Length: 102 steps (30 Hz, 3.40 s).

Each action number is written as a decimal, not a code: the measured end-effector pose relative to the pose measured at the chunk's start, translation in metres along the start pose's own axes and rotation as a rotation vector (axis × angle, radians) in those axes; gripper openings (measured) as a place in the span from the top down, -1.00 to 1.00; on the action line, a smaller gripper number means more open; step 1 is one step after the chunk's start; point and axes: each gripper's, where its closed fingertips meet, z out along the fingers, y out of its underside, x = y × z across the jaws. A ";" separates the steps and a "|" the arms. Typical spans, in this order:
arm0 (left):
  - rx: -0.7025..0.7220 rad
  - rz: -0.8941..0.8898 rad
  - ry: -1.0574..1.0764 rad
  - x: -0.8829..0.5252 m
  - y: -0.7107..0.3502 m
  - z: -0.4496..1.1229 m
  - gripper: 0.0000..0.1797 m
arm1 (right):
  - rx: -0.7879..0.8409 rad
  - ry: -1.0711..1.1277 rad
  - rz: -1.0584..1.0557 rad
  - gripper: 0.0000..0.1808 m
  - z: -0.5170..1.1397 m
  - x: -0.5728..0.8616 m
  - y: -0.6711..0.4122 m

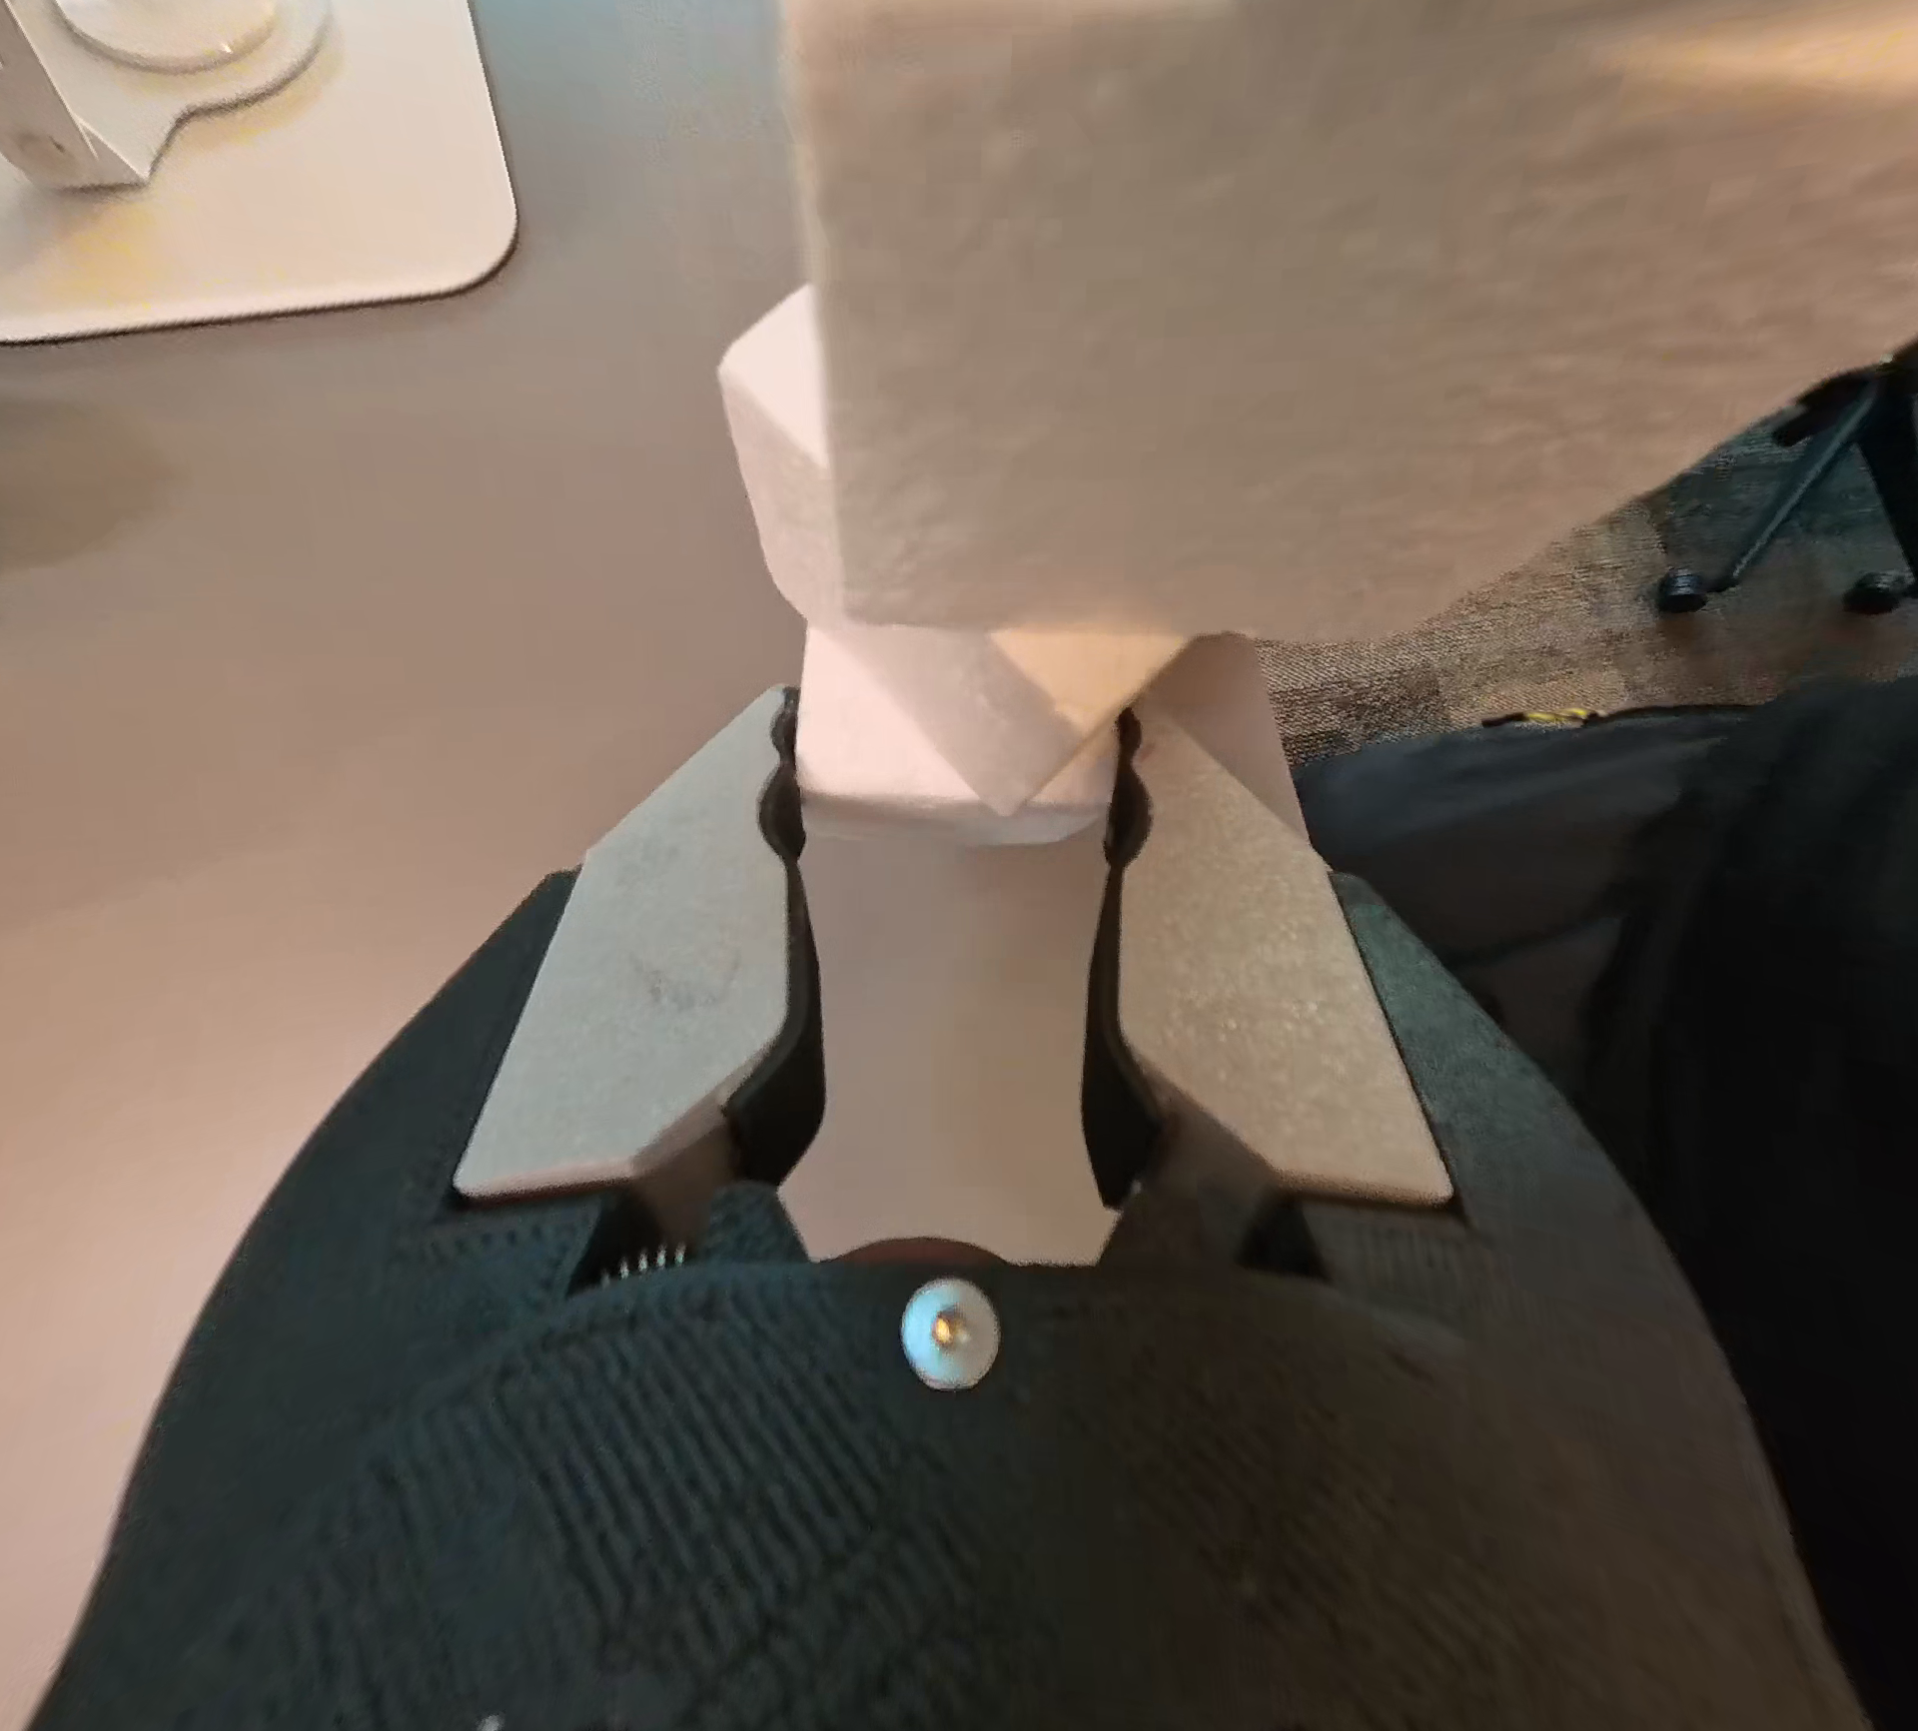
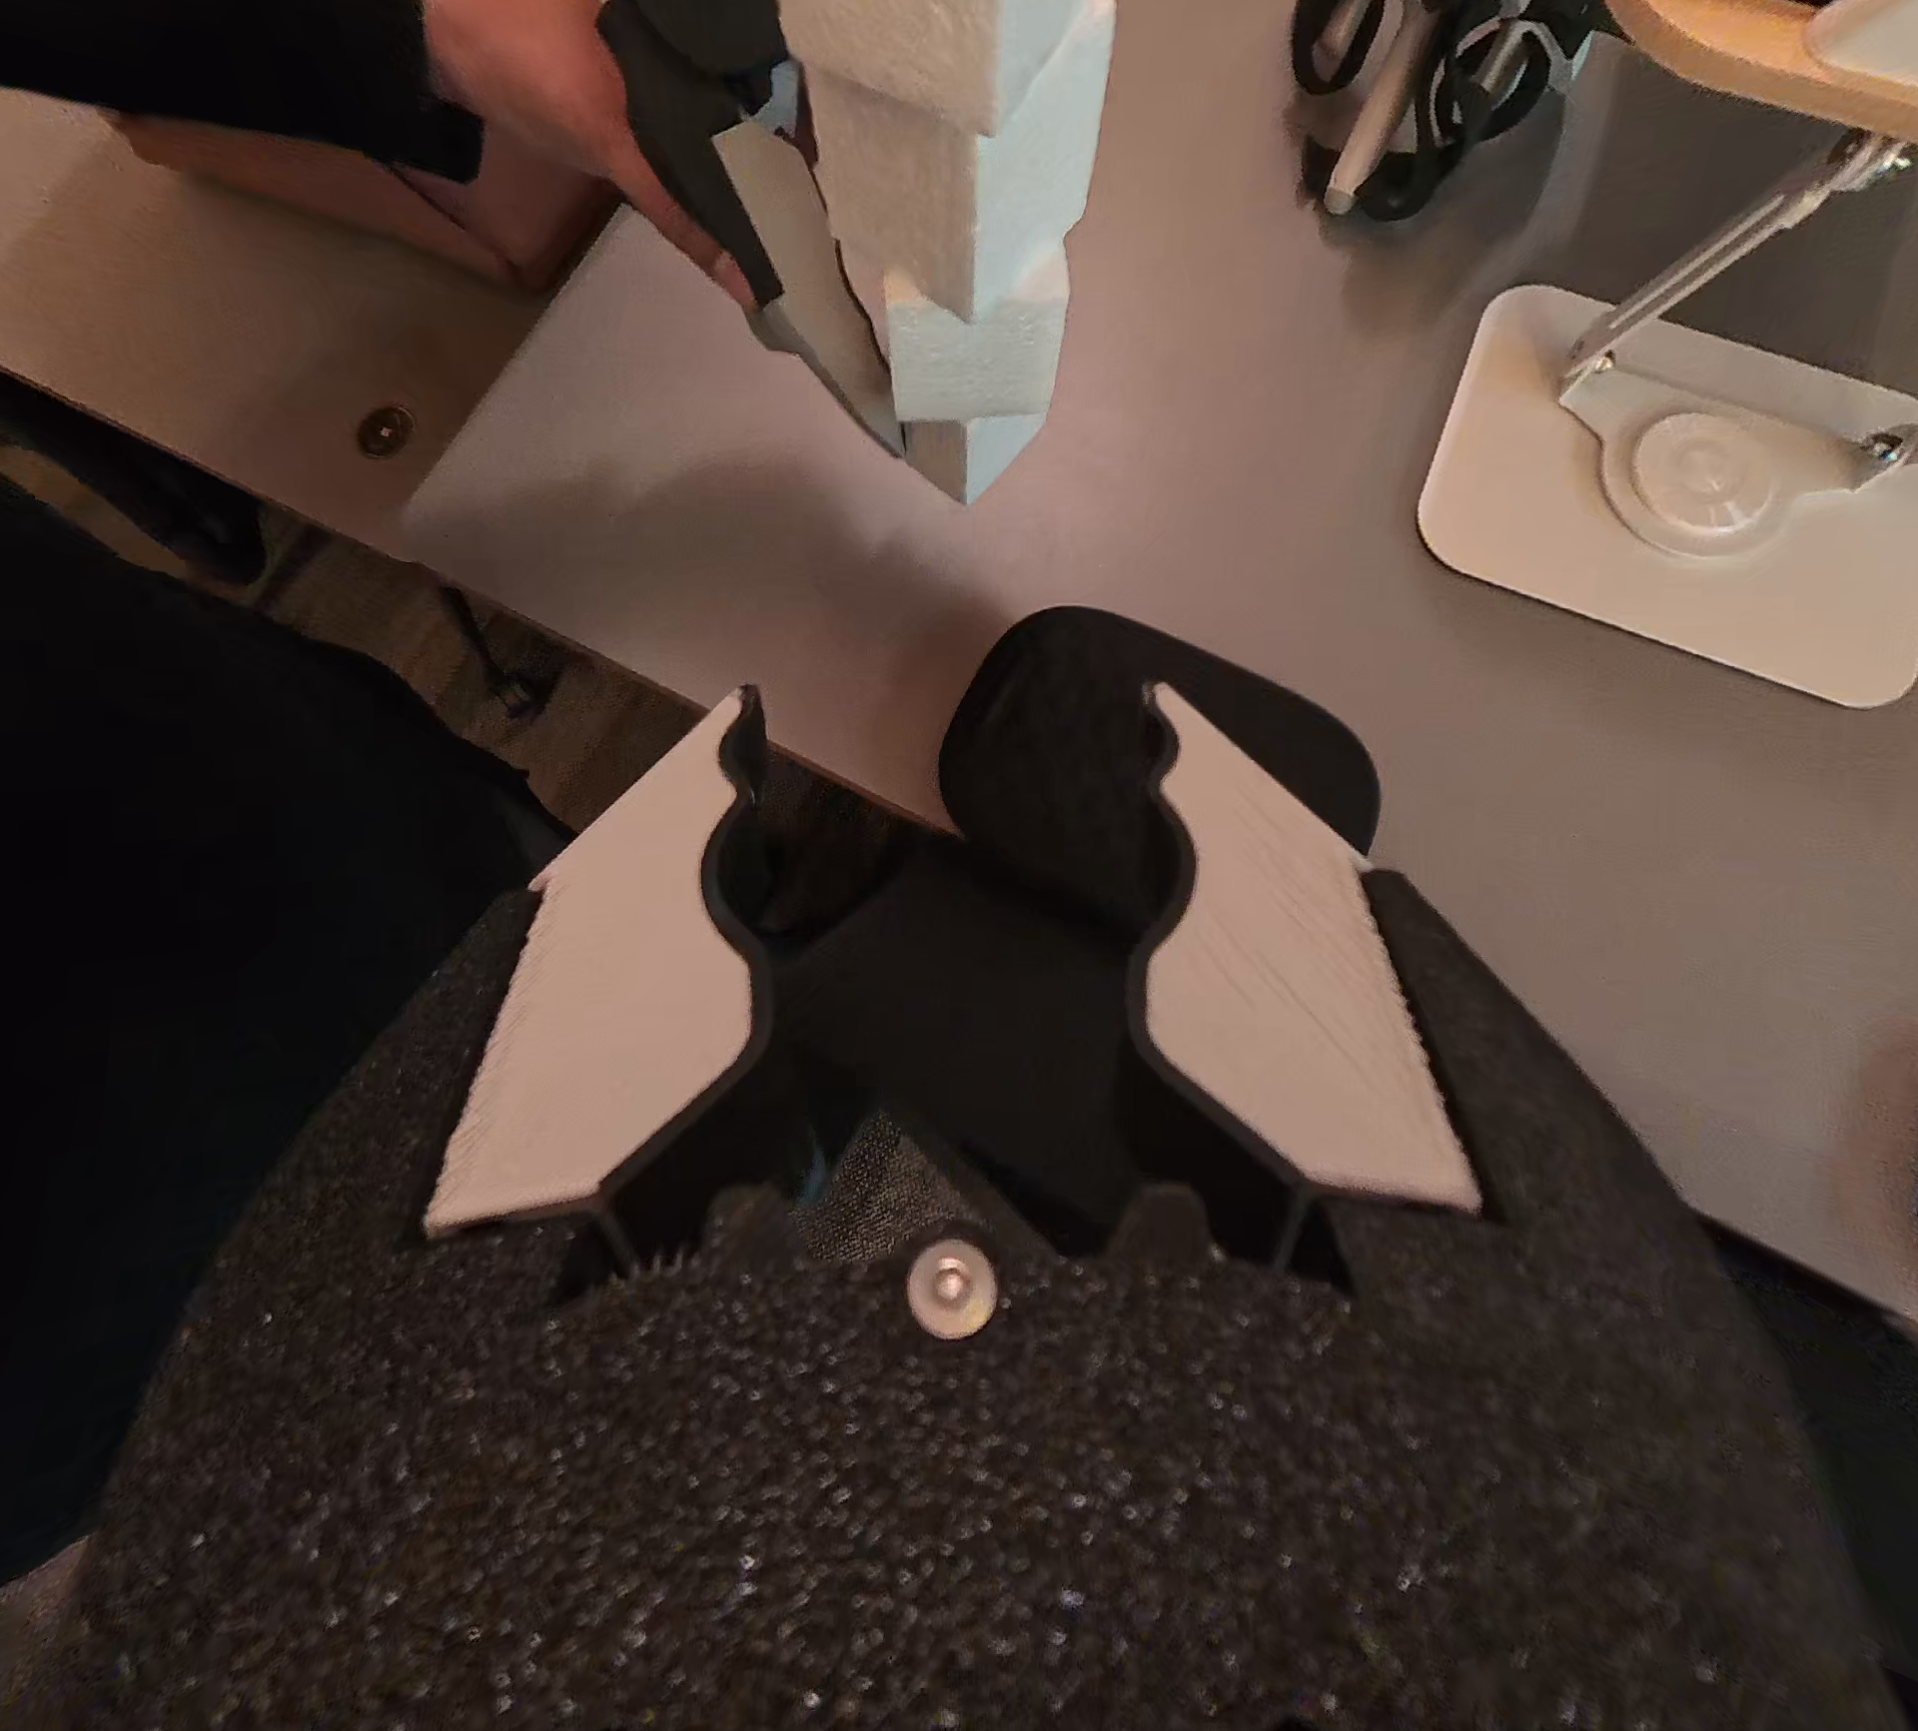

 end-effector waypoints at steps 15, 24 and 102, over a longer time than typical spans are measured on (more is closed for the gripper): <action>-0.017 0.040 0.025 0.003 -0.050 0.003 0.37 | 0.011 0.110 0.121 0.22 -0.045 -0.017 0.050; -0.019 0.066 0.039 0.001 -0.094 0.022 0.37 | 0.002 0.190 0.221 0.22 -0.080 -0.022 0.091; 0.216 -0.916 0.330 -0.116 -0.559 0.476 0.24 | -0.104 -0.060 0.331 0.19 -0.240 0.717 0.342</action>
